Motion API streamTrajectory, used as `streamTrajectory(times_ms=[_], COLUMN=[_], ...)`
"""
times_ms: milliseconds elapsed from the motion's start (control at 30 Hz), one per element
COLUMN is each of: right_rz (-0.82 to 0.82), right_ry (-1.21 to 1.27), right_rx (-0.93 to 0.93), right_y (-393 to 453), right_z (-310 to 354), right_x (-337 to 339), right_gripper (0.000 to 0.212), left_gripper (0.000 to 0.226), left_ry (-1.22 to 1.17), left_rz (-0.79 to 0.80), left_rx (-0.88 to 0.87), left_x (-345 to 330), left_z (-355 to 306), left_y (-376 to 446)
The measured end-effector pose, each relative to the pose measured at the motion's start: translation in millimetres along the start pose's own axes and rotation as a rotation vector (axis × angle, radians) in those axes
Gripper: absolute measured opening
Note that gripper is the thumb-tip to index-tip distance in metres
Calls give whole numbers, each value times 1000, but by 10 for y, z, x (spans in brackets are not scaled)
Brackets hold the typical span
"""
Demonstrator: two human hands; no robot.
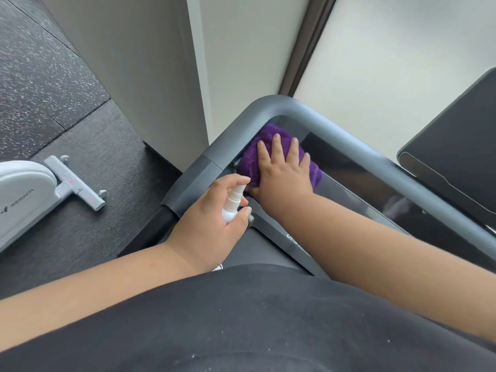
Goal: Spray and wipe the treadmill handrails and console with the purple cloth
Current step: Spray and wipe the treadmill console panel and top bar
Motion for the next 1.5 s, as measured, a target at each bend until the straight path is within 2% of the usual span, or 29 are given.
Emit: streamTrajectory(times_ms=[167,300,433,567,733,867,1133,1400,1500], right_rz=[-5,39,49,117,78,77,73,66,85], right_ry=[23,7,-14,-23,28,10,42,73,58], right_rx=[56,26,-2,-37,22,44,-34,-8,-30], right_y=[-443,-763,-372,40,-382,-683,-16,-871,-871], right_z=[-209,-312,-76,191,28,-58,154,-153,-152], right_x=[-68,-185,-52,106,-6,-105,111,-152,-185], right_gripper=[93,91,92,93,91,90,88,87,86], left_gripper=[55,54,62,59,55,60,51,57,54], left_ry=[-3,1,11,12,15,23,43,68,85], left_rz=[20,2,-8,37,58,60,118,155,170], left_rx=[-21,-35,-33,-52,-88,-99,-107,-155,-164], left_x=[36,146,218,159,126,169,139,81,100], left_z=[9,67,116,85,56,82,23,-9,13], left_y=[61,112,144,169,200,204,237,290,297])
Point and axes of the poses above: each hand's wrist, its own y-axis towards the middle knuckle, its own x-axis out of the back of the hand, z = x × y, the point moved 4 cm from there along y, towards the middle knuckle, and after that the axes turned 7 degrees about -y, right-handed, at the moved point
